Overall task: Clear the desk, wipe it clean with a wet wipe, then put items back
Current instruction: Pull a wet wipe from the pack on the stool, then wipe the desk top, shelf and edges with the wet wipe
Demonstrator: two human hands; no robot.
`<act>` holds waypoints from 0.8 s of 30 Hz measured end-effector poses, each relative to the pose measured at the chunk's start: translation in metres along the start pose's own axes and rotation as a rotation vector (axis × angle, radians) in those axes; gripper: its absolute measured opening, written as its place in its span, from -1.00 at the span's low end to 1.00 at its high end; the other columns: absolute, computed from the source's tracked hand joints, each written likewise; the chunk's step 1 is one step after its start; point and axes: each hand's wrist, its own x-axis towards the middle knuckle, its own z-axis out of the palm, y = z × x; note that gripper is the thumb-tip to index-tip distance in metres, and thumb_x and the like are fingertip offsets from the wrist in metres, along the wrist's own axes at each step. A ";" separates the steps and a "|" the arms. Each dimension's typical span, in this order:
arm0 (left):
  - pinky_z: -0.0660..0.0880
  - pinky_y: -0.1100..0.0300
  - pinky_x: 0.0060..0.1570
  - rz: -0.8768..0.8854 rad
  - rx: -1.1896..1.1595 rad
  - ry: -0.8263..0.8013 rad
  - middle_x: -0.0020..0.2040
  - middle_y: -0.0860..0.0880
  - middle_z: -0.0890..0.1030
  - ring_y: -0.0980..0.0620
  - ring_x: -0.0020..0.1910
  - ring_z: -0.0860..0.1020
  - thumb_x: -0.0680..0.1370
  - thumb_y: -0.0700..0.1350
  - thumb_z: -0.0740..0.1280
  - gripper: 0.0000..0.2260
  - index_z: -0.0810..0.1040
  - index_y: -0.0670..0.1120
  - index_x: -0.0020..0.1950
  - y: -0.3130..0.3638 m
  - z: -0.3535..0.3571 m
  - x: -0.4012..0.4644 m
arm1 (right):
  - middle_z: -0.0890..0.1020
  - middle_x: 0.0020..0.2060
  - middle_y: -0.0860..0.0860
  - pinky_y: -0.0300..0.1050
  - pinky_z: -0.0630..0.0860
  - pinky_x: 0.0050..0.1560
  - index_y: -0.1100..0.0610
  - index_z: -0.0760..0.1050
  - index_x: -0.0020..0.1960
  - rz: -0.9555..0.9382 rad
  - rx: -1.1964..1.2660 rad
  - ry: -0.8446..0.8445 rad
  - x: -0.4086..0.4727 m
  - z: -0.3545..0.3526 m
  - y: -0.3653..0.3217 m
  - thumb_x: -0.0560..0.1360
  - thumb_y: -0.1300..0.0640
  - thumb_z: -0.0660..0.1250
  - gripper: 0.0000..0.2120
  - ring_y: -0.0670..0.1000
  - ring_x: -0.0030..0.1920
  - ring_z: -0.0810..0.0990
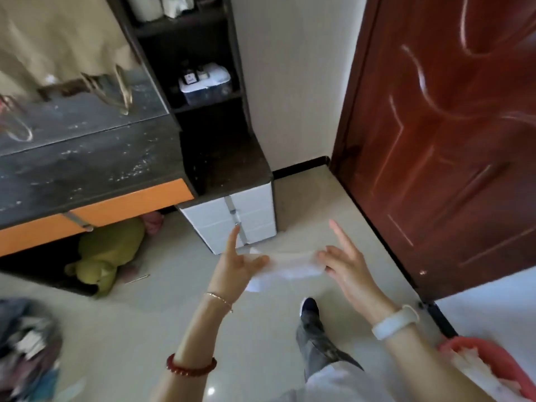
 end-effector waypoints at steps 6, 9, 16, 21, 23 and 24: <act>0.34 0.46 -0.37 0.044 0.385 0.117 -0.25 -0.03 0.55 0.04 -0.28 0.48 0.42 -0.23 0.39 -0.82 0.58 -0.07 0.00 0.017 -0.026 0.092 | 0.36 -0.17 -0.03 -0.49 0.26 -0.08 0.18 0.45 0.25 -0.274 -0.771 -0.188 0.117 0.028 -0.027 0.46 0.21 0.36 -0.63 -0.08 -0.12 0.38; 0.33 0.36 -0.20 0.057 0.428 0.212 -0.12 -0.02 0.47 0.03 -0.15 0.49 0.44 -0.19 0.38 -0.95 0.57 -0.08 -0.22 0.031 -0.028 0.140 | 0.32 -0.21 -0.09 -0.38 0.20 -0.07 0.24 0.58 -0.10 -0.390 -0.958 -0.184 0.170 0.036 -0.040 0.44 0.14 0.36 -0.85 -0.11 -0.06 0.29; 0.31 0.13 -0.31 0.106 0.339 0.417 -0.35 -0.02 0.46 -0.01 -0.27 0.54 0.57 -0.13 0.19 -0.87 0.27 -0.07 -0.15 0.061 -0.041 0.209 | 0.48 -0.21 -0.02 -0.33 0.32 -0.16 0.19 0.46 -0.36 -0.361 -0.763 -0.200 0.258 0.070 -0.070 0.43 0.08 0.36 -0.74 -0.18 -0.19 0.42; 0.31 0.07 -0.28 0.098 0.473 0.432 -0.22 -0.22 0.59 -0.31 -0.19 0.52 0.57 -0.10 0.19 -0.82 0.38 -0.20 0.06 0.063 -0.049 0.261 | 0.52 -0.27 0.14 -0.09 0.43 -0.21 0.30 0.52 -0.15 0.352 -0.136 -0.001 0.315 0.112 -0.071 0.50 0.14 0.28 -0.79 0.08 -0.23 0.48; 0.39 0.10 -0.24 0.140 0.446 0.320 -0.19 -0.08 0.54 -0.16 -0.20 0.53 0.54 -0.05 0.23 -0.77 0.41 -0.18 0.10 0.061 -0.050 0.281 | 0.62 -0.07 0.18 -0.01 0.54 -0.08 0.26 0.55 0.03 0.568 0.159 -0.083 0.335 0.121 -0.070 0.54 0.05 0.21 -0.70 0.13 -0.08 0.59; 0.44 0.11 -0.20 0.168 0.438 0.226 -0.13 -0.04 0.53 -0.06 -0.17 0.53 0.52 0.01 0.24 -0.71 0.44 -0.15 0.12 0.058 -0.050 0.289 | 0.64 -0.06 0.16 -0.05 0.57 -0.12 0.21 0.56 0.04 0.623 0.266 -0.133 0.342 0.123 -0.070 0.55 -0.04 0.17 -0.64 0.11 -0.07 0.62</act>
